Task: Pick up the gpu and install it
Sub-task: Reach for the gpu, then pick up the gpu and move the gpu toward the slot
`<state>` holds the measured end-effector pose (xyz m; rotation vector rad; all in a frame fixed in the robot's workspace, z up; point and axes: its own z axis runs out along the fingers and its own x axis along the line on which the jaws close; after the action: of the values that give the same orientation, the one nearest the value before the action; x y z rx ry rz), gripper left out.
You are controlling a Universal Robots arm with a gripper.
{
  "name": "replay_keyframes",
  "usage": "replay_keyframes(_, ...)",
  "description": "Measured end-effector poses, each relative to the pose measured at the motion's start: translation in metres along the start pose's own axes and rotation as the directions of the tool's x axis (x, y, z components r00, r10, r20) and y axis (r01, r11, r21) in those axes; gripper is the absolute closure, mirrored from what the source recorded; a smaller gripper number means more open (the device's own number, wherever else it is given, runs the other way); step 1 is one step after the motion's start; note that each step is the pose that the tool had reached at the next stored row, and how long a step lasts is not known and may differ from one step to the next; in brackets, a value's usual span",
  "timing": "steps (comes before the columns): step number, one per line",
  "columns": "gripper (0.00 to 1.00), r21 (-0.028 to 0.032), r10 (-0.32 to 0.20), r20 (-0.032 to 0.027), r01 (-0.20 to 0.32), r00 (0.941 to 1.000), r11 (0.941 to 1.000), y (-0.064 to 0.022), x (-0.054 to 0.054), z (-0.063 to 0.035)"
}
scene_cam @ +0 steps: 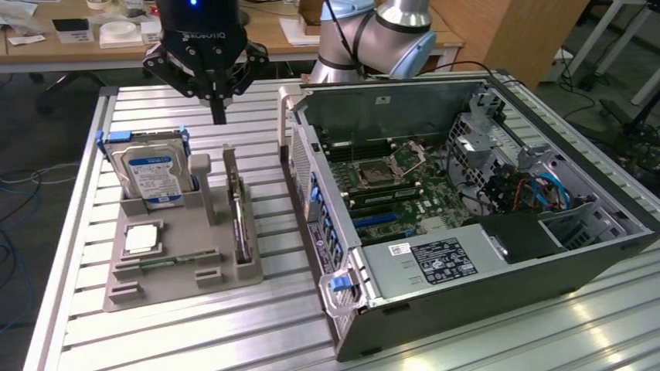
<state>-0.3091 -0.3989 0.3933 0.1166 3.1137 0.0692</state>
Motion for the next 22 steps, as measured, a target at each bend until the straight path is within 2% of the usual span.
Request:
replay_keyframes(9, 0.89, 0.0000, 0.000, 0.0000, 0.000, 1.0000, 1.0000, 0.0000, 0.0000, 0.0000)
replay_keyframes(11, 0.76, 0.0000, 0.000, 0.0000, 0.000, 1.0000, 1.0000, 0.0000, 0.0000, 0.0000)
replay_keyframes(14, 0.71, 0.0000, 0.000, 0.0000, 0.000, 1.0000, 1.0000, 0.0000, 0.0000, 0.0000)
replay_keyframes(15, 0.59, 0.0000, 0.000, 0.0000, 0.000, 1.0000, 1.0000, 0.0000, 0.0000, 0.0000)
replay_keyframes(17, 0.59, 0.0000, 0.000, 0.0000, 0.000, 1.0000, 1.0000, 0.0000, 0.0000, 0.0000)
replay_keyframes(22, 0.30, -0.0001, 0.000, 0.0002, 0.000, 1.0000, 1.0000, 0.0000, 0.0001, 0.0002)
